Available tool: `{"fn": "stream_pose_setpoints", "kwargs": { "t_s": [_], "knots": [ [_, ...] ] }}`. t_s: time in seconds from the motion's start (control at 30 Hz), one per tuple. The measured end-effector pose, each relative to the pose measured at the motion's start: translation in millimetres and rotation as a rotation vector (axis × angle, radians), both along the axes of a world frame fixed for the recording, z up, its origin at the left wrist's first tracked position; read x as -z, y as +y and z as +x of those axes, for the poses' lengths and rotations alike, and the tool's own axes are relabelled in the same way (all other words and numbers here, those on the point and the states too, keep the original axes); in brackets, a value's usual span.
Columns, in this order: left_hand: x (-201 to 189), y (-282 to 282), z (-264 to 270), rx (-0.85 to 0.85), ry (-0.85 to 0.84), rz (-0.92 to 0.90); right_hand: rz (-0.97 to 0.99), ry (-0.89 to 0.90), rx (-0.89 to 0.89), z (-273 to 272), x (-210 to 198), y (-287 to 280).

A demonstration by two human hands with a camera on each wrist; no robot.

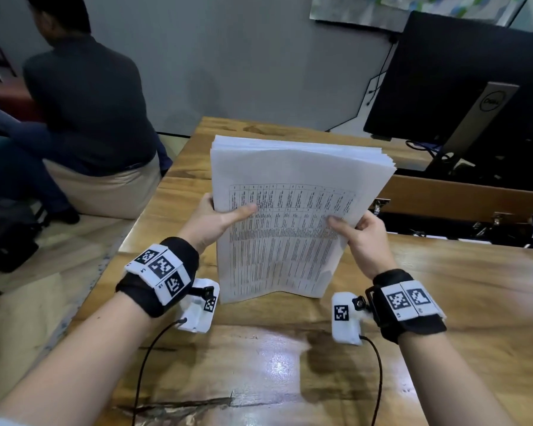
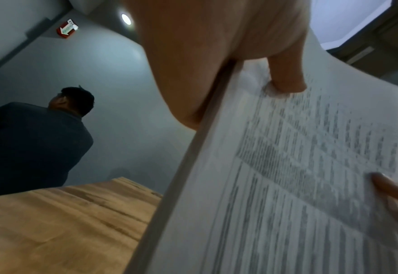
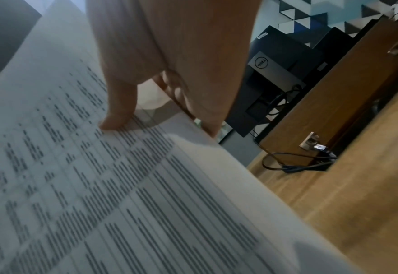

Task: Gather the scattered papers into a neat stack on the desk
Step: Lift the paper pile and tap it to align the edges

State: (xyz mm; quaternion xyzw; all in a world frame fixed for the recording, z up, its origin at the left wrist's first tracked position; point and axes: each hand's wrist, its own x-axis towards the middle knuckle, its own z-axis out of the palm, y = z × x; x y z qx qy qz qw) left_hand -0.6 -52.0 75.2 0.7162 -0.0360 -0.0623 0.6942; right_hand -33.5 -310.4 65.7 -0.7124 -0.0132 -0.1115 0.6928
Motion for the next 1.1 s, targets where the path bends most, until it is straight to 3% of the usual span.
{"fn": "stream_pose_setpoints", "kwargs": {
  "t_s": [0.23, 0.4, 0.6, 0.83, 1.1],
  "knots": [
    [-50.2, -8.2, -13.2, 0.018, -0.188, -0.1, 0.098, -0.15, 0.015, 4.5, -51.4, 4.6],
    [-68.9, -11.4, -14.5, 0.133, -0.325, -0.085, 0.086, -0.227, 0.056, 5.8, -65.1, 9.6],
    [-53.3, -12.9, -16.9, 0.089, -0.339, -0.078, 0.071, -0.177, 0.106, 2.1, -55.9, 15.4],
    [-73.4, -11.6, -13.8, 0.129, -0.509, -0.047, 0.026, -0.223, 0.24, 9.8, -80.4, 19.3],
    [-60.6, -18.8, -13.0, 0.041, -0.528, -0.062, -0.018, -0.206, 0.25, 13.5, -71.1, 17.5]
  ]
}}
